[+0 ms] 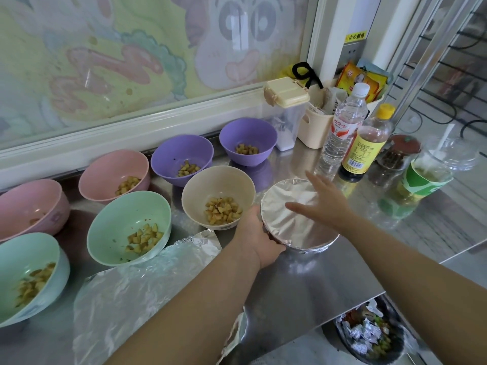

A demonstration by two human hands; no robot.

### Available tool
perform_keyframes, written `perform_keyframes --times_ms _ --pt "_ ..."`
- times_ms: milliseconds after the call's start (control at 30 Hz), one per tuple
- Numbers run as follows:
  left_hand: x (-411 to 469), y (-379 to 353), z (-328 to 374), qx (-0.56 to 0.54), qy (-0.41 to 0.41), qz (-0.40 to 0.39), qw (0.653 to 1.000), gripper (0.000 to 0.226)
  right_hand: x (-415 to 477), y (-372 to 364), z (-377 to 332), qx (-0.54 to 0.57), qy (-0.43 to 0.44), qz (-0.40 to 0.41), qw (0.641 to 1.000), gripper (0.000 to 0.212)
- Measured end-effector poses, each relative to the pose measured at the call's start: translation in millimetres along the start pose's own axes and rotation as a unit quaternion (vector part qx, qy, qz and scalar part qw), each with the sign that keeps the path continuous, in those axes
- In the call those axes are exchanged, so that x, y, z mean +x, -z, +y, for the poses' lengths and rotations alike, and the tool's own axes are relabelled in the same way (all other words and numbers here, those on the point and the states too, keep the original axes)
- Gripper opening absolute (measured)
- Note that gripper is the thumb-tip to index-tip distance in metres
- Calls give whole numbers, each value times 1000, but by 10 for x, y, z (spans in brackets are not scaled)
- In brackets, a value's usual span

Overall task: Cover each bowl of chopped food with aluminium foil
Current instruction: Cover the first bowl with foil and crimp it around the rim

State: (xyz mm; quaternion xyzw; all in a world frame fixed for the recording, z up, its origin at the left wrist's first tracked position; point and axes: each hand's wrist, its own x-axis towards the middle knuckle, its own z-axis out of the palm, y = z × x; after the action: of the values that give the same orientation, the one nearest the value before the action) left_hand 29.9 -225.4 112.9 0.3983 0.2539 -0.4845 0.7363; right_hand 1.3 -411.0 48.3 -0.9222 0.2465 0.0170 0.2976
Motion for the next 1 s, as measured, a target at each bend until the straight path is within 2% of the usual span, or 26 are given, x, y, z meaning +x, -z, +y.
perform_keyframes --times_ms 67,133,167,233,300,333,400,500,567,700,833,933,1000 --pt "75 26 -1 4 -17 7 1000 32 -186 8 75 132 -38 110 984 102" --pt "178 64 -21 21 -22 17 999 31 -455 -131 156 283 -139 199 928 74" --pt "231 78 -44 27 -24 24 999 31 -595 -254 174 350 -205 220 887 70" --pt "297 104 -103 45 -33 41 998 29 -823 -574 198 459 -312 224 801 67" --pt "346 127 -153 61 -52 46 996 30 -954 -763 79 550 -363 207 723 44" --pt "375 140 -167 68 -62 47 995 34 -987 -802 1 584 -370 195 696 29" --pt "426 141 -186 86 -72 54 992 40 -991 -772 -116 616 -369 163 676 9" --pt "487 117 -214 81 -79 66 991 44 -913 -725 -140 629 -370 137 670 16" --pt "490 99 -218 65 -85 70 992 44 -864 -705 -138 638 -378 130 658 11" --pt "528 67 -231 33 -83 82 993 45 -773 -631 -155 659 -410 151 612 9" --pt "604 -8 -298 18 -84 116 989 48 -628 -551 -101 658 -384 153 630 17" --pt "628 -25 -315 42 -81 116 989 42 -611 -568 -158 678 -390 157 604 9" --pt "629 -18 -305 49 -76 107 990 38 -629 -597 -225 703 -385 143 580 11"
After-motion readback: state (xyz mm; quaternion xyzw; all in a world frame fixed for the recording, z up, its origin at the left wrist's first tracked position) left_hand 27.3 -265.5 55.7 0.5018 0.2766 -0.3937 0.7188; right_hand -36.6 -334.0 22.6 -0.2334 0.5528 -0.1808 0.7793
